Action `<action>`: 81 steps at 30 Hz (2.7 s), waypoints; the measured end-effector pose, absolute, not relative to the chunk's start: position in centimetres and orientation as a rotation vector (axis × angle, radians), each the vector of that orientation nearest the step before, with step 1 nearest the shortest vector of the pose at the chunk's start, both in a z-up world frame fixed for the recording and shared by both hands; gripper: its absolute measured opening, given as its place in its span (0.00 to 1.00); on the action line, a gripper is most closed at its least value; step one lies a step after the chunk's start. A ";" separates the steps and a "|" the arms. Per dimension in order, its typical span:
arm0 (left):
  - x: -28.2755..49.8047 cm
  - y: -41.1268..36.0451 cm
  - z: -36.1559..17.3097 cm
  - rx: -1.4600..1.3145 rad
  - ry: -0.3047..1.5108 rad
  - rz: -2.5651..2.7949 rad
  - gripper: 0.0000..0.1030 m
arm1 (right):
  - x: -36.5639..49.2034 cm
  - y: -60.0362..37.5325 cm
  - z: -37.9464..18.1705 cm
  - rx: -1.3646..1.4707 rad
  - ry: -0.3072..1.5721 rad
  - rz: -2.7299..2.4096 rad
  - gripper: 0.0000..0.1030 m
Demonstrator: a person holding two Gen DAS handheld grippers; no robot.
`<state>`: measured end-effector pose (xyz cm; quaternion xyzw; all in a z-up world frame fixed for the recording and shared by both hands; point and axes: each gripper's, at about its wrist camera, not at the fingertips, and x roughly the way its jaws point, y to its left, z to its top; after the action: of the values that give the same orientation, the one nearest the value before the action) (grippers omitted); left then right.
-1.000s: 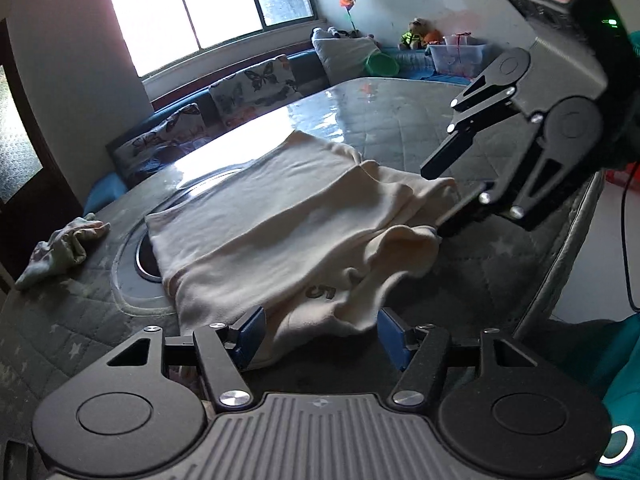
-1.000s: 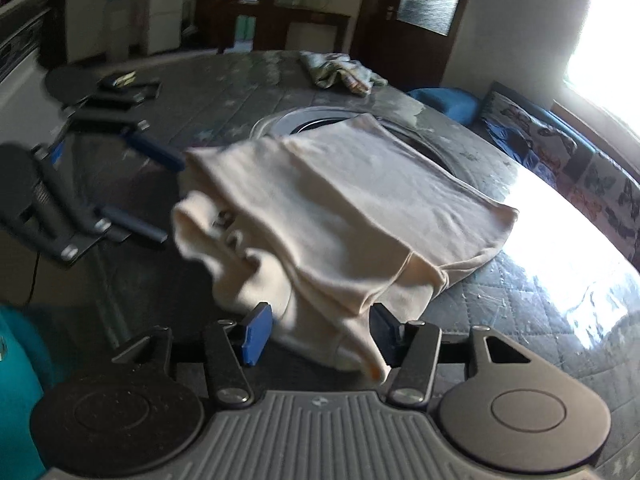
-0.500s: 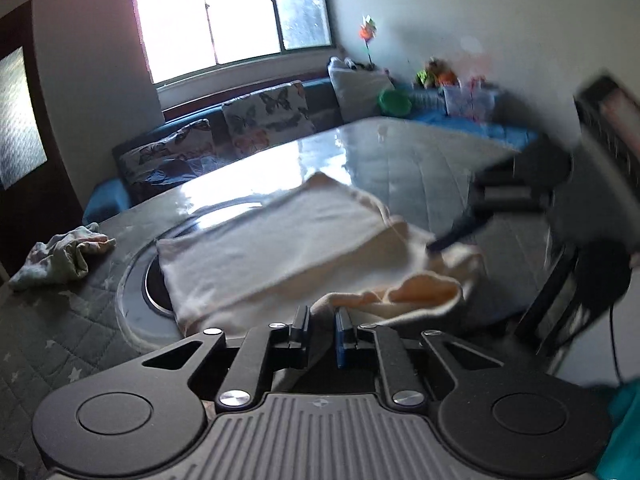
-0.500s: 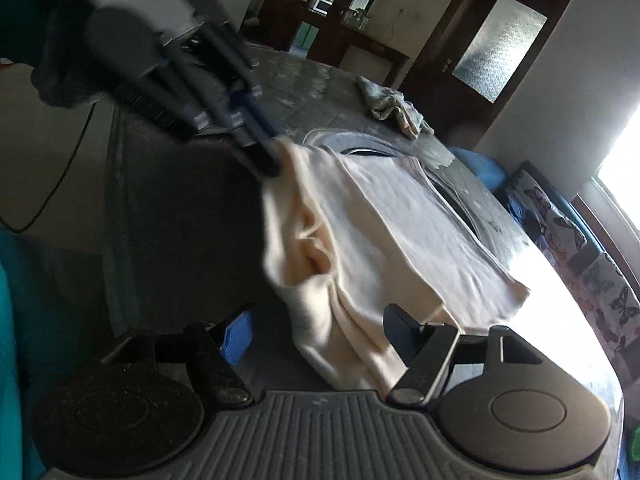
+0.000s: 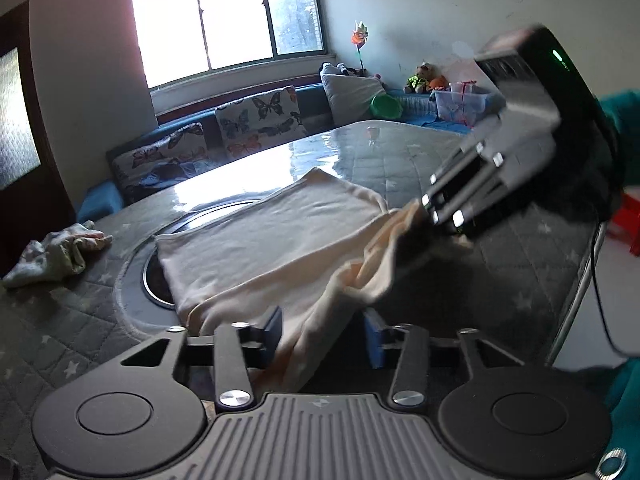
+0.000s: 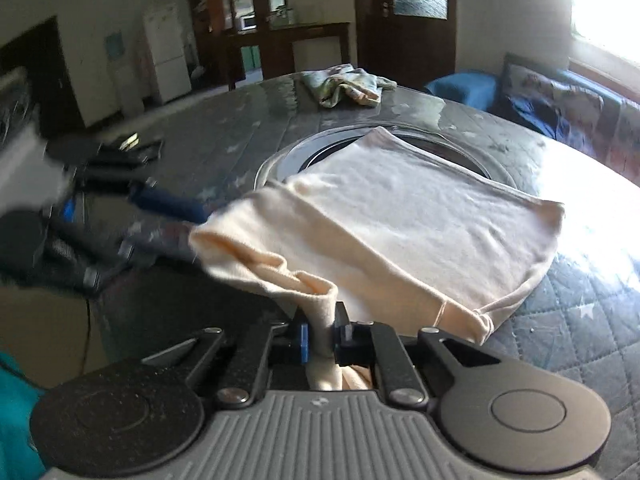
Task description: Fold clothes
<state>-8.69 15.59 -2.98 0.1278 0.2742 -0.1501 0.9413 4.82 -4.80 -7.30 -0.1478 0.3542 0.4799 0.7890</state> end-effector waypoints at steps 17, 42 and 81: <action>-7.9 13.5 -6.9 0.627 0.510 -0.229 0.19 | 4.9 -5.0 -6.6 -0.277 0.766 0.987 0.08; -16.7 15.0 1.7 0.356 0.551 -0.466 0.05 | -6.4 -9.7 0.0 -0.375 0.746 1.177 0.06; 3.2 22.6 -3.0 0.074 0.652 -0.022 0.37 | 9.7 -11.1 -7.8 -0.134 0.760 0.690 0.27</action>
<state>3.16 22.63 -3.00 0.0365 0.3203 -0.0108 0.9465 9.66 -11.11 -7.76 -0.0641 0.3633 0.3298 0.8690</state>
